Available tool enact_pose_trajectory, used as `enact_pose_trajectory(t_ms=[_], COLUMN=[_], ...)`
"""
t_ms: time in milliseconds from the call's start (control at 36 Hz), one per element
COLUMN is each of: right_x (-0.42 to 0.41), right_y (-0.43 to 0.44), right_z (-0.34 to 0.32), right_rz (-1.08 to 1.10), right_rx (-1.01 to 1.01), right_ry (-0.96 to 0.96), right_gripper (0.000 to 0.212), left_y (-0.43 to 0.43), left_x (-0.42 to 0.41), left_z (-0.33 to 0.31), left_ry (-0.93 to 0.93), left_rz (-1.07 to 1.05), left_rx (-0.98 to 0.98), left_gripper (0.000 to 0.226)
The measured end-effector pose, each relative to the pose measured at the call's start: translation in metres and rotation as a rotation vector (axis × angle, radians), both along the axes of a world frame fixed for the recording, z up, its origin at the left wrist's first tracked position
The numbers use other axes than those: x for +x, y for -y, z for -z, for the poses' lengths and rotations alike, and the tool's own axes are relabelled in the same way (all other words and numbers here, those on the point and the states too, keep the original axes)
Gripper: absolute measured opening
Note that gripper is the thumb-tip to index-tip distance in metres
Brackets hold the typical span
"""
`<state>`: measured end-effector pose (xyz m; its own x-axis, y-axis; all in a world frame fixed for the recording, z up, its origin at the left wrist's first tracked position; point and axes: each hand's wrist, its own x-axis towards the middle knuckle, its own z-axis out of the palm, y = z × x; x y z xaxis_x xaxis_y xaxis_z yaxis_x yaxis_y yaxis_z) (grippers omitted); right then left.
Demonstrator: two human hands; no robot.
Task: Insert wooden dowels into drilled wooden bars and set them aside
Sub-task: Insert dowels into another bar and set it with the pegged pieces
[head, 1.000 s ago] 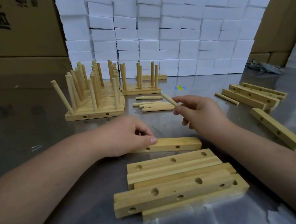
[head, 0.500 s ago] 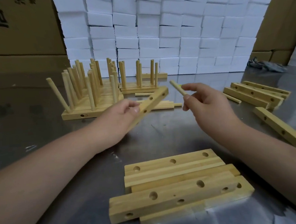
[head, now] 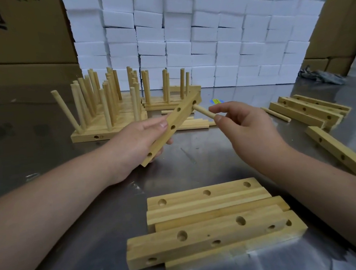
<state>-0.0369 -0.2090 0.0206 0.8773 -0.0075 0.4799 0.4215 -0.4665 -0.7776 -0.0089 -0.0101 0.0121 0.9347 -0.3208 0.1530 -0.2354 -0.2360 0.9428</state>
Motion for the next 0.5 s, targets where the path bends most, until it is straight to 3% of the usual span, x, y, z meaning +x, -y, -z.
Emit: enact_pose_trajectory(t_ms=[333, 500], right_x=[0.0044, 0.0064], right_y=[0.0037, 0.0069], right_z=[0.0037, 0.0052], right_rz=[0.012, 0.068], right_rx=[-0.048, -0.241], right_ry=[0.002, 0.064], right_gripper=[0.019, 0.023], left_y=[-0.0002, 0.0014], left_x=[-0.0037, -0.005], left_z=[-0.0016, -0.0022], left_ry=[0.099, 0.149], left_rz=[0.062, 0.056], left_rx=[0.155, 0.169], left_gripper=[0.036, 0.033])
